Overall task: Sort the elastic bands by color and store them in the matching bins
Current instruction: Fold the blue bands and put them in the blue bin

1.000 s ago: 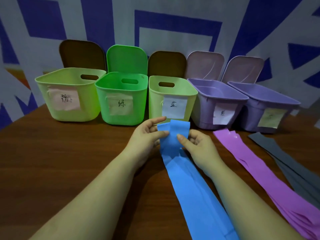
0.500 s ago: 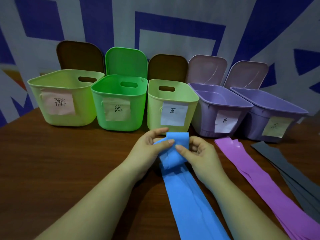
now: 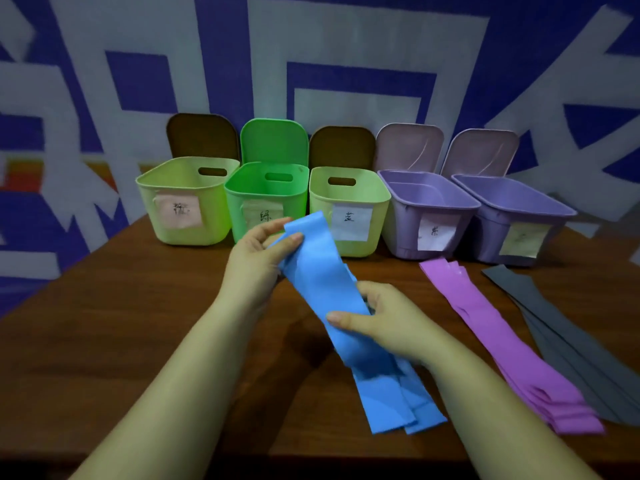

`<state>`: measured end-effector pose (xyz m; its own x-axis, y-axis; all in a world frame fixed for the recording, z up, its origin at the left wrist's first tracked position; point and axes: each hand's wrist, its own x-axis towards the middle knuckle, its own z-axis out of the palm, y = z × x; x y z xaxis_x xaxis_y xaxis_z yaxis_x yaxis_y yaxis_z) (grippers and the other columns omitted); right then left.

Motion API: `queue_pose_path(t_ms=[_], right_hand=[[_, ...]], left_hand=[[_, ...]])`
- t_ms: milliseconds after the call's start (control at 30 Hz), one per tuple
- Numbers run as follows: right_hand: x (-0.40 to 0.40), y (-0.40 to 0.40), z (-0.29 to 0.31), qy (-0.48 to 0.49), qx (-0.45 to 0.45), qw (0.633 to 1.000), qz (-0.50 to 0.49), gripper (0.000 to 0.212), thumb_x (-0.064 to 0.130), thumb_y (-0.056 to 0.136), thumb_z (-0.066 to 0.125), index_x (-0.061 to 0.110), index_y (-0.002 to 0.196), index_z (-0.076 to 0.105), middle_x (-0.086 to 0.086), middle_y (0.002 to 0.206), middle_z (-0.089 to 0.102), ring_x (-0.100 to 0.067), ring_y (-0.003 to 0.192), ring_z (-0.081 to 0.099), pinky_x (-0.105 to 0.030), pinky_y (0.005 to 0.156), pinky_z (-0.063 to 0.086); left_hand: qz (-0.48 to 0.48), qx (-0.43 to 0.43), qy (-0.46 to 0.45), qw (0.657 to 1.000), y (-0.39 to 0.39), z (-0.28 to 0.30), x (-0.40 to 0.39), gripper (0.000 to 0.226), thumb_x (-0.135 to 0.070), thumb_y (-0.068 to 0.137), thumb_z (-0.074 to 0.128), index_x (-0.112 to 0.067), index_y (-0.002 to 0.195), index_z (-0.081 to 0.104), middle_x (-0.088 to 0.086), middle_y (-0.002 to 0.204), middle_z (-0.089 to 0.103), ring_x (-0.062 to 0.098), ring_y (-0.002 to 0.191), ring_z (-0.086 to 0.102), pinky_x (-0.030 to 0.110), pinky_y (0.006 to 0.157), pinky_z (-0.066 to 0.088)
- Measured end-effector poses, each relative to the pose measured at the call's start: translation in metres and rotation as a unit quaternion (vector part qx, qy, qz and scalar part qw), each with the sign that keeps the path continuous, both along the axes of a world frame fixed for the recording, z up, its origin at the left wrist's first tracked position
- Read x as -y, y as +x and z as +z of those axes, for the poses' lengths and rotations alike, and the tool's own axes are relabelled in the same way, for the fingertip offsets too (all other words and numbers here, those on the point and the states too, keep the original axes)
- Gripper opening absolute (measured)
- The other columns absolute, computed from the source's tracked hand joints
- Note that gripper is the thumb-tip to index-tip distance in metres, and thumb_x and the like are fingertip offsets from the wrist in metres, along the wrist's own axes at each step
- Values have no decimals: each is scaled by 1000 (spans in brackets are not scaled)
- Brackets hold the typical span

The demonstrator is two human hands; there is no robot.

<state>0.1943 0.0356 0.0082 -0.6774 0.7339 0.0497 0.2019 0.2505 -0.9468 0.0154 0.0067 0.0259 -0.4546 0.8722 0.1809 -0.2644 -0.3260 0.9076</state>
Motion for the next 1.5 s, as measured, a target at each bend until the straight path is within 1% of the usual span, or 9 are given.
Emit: queue_pose_path(t_ms=[267,467,600,667,767,900,1100,1300,1500], right_hand=[[89,16,-17,-120,-43,992,3,13,12,82,70,14,95,68,0,92,74,-14,79,69,-33,76,56],[136,24,-54,-189,-77,979,-22,16,6,84,66,12,99,65,-1,93,75,-13,85,70,-24,72,54],[148,24,-63,-127,-123,977,-120,21,7,81,68,15,98,61,0,93,70,-1,81,68,-13,69,49],[152,24,-60,-45,-176,954,-239,20,15,75,73,19,89,60,7,83,67,3,72,65,-10,65,47],[164,23,-53,17,-194,929,-315,25,39,64,70,18,70,57,5,61,63,-6,56,58,-15,55,46],[172,18,-49,-138,-206,927,-281,41,54,57,65,15,67,61,-4,63,66,-13,58,63,-22,50,49],[168,24,-61,-295,-233,891,-256,11,21,81,65,16,71,67,-4,75,70,-17,76,69,-32,62,54],[170,25,-66,-304,-240,884,-260,20,4,91,52,11,74,61,-3,64,68,-10,61,67,-25,58,53],[165,32,-63,-222,-135,944,-204,19,-1,90,52,11,76,58,-2,61,65,-9,57,62,-23,55,50]], left_hand=[[21,35,-38,998,19,-20,74,19,-1,83,63,-12,98,62,0,73,73,11,63,67,22,57,55],[7,20,-73,997,40,-34,121,22,-3,83,63,-17,99,63,0,75,73,11,62,67,20,55,53],[20,-47,-103,993,56,-49,148,23,-9,76,74,-23,94,69,12,96,73,21,81,69,34,77,54],[30,-70,-113,991,66,-52,160,22,-10,75,76,-23,92,71,13,98,72,27,91,69,41,86,52],[65,-131,-101,984,80,-57,175,17,-8,77,74,-21,87,71,0,87,74,14,84,69,33,80,54],[29,-163,-60,984,92,-62,185,15,-2,77,72,-17,80,71,-7,80,74,2,75,68,18,68,52],[-42,-176,-58,982,91,-83,185,29,5,78,68,-22,87,73,-12,93,74,2,94,67,11,78,48],[-54,-128,-65,988,88,-102,188,25,-13,80,64,-15,103,73,-2,107,70,5,105,63,10,83,44],[-15,24,-137,990,86,-102,188,22,-30,73,65,-25,90,77,7,95,74,25,98,68,43,93,49]])
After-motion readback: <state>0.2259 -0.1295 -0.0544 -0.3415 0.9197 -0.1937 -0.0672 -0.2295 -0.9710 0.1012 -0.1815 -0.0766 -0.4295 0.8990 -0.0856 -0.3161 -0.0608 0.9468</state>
